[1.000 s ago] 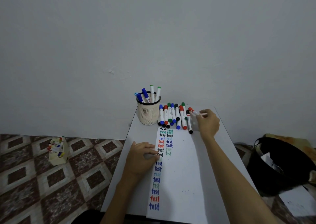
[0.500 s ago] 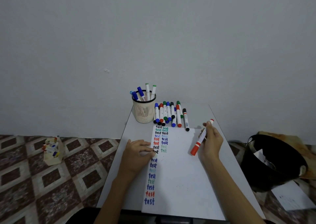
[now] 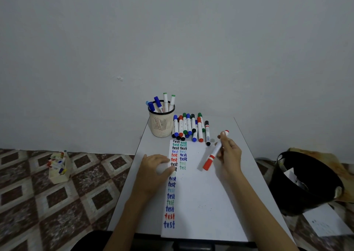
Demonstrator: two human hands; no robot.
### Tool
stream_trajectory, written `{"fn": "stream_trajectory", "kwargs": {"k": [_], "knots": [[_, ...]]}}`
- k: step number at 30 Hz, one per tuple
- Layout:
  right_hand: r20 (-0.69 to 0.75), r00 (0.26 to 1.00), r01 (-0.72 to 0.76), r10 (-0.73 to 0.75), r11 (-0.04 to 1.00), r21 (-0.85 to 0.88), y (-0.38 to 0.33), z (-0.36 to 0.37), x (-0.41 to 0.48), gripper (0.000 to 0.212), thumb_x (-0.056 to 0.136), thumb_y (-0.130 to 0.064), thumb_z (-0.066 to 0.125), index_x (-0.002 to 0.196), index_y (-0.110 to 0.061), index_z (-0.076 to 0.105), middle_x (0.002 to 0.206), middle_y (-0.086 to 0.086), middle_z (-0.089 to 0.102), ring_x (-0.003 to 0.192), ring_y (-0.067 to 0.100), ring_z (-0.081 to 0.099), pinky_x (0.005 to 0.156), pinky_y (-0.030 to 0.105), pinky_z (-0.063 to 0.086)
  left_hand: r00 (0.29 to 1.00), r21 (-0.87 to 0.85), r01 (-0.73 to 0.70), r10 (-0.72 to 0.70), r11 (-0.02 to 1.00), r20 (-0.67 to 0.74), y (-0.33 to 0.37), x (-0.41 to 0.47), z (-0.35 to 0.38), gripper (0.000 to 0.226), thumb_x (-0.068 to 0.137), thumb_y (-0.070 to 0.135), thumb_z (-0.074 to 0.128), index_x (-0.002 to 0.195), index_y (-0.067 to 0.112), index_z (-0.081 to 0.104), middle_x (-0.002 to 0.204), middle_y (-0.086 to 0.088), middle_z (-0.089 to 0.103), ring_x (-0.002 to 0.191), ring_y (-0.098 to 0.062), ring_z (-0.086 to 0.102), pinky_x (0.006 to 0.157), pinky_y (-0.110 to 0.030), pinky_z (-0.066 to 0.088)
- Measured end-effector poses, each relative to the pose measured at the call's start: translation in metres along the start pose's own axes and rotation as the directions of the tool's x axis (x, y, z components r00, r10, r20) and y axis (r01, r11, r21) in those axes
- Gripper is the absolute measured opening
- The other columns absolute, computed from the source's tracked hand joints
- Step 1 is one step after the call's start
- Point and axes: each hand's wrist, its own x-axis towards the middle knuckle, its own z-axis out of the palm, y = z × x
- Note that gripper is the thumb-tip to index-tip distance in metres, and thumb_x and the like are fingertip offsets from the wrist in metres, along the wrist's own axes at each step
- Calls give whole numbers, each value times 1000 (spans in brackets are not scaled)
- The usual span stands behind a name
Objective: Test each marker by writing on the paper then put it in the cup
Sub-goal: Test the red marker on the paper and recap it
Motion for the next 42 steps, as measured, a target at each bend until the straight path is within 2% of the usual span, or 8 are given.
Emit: {"fn": "stream_trajectory", "kwargs": {"k": [3,8,11,16,24,30,37,42], "knots": [[177,982,68,-63,997,-26,3,14,-21,37,89,-29,59,98,6,56,64,5,55,43,7,38,40,16,34,999,-13,-32,33,999,27,7,1,-3,65,77,67,43,112,16,62,116,8,61,108,0,50,108,-32,23],[300,950,127,-90,986,-107,21,37,-54,33,89,-21,62,102,7,51,82,17,60,57,13,61,50,20,51,976,-58,-124,133,991,173,21,-6,-6,67,82,67,39,125,17,53,109,12,56,93,-1,55,80,-16,46],[352,934,103,-60,989,-105,30,40,-65,27,89,-18,64,101,3,53,85,15,65,65,19,65,57,24,54,971,-71,-135,146,988,191,21,-8,-5,73,88,68,19,113,12,57,92,3,64,71,-1,58,64,-7,46],[469,883,52,29,986,-159,43,37,-67,28,86,-18,69,98,6,62,70,13,64,51,17,52,54,28,47,973,-90,-137,151,987,177,16,-9,-2,49,94,49,22,105,14,54,81,7,62,60,-2,60,56,-10,48],[472,877,-30,89,991,-132,44,37,-65,26,87,-21,68,90,4,60,63,12,59,46,16,48,66,34,50,970,-165,-166,191,972,149,11,-8,-1,48,95,46,27,98,10,58,82,-3,68,63,-4,62,56,-11,49],[503,859,-77,96,995,-59,38,32,-61,22,89,-7,63,104,8,58,81,15,66,64,15,64,64,25,52,975,-210,-165,191,964,112,5,-8,-6,55,91,54,39,115,9,61,93,-5,71,73,-10,69,62,-26,57],[298,954,-14,-23,992,124,28,25,-52,15,86,0,65,80,-3,52,65,15,64,54,21,62,51,28,54,997,-95,51,-45,994,68,9,-8,-7,17,95,34,36,104,31,51,76,6,67,62,-6,65,51,-30,54],[275,961,16,-27,999,42,32,22,-51,12,86,2,64,95,5,58,88,19,69,77,28,70,60,32,59,990,80,-121,114,990,84,-1,-6,3,22,87,24,46,97,15,63,87,-1,61,77,-15,58,64,-38,54]]}}
